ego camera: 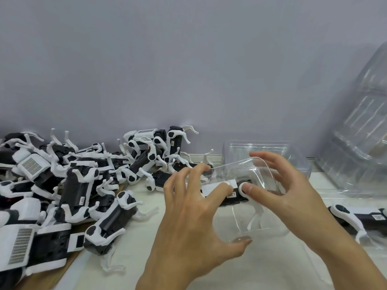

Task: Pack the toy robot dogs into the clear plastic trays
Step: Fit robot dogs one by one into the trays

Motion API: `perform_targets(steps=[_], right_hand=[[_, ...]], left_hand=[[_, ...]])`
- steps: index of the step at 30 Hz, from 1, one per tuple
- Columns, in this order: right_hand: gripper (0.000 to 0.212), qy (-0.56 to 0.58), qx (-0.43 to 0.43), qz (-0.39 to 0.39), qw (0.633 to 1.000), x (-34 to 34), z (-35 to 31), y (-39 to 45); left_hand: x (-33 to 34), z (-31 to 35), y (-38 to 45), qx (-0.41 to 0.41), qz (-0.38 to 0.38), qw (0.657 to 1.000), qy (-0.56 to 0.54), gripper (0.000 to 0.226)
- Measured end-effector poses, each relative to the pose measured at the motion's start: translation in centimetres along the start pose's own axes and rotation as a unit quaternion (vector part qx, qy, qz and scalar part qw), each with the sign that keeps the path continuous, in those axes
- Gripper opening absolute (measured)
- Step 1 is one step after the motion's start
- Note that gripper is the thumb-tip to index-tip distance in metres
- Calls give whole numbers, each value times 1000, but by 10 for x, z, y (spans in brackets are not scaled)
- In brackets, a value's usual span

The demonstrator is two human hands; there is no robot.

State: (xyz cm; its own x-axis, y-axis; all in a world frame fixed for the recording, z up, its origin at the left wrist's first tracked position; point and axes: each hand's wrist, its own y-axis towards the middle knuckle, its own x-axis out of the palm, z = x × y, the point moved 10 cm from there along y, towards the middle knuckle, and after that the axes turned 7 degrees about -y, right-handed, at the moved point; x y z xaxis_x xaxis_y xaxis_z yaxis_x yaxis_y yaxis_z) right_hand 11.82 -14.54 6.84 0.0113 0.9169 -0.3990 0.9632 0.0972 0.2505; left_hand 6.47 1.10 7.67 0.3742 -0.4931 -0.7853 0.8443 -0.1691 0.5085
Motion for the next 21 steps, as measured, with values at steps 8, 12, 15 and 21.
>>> perform_targets(steps=[8, 12, 15, 21], right_hand=[[53, -34, -28, 1, 999, 2, -6, 0], [74, -52, -38, -47, 997, 7, -6, -2], [86, -86, -49, -75, 992, 11, -5, -2], [86, -130, -67, -59, 987, 12, -4, 1]], left_hand=[[1, -1, 0, 7, 22, 1000, 13, 72], [1, -5, -1, -9, 22, 1000, 2, 75], [1, -5, -1, -3, 30, 999, 16, 76], [1, -3, 1, 10, 35, 998, 53, 75]])
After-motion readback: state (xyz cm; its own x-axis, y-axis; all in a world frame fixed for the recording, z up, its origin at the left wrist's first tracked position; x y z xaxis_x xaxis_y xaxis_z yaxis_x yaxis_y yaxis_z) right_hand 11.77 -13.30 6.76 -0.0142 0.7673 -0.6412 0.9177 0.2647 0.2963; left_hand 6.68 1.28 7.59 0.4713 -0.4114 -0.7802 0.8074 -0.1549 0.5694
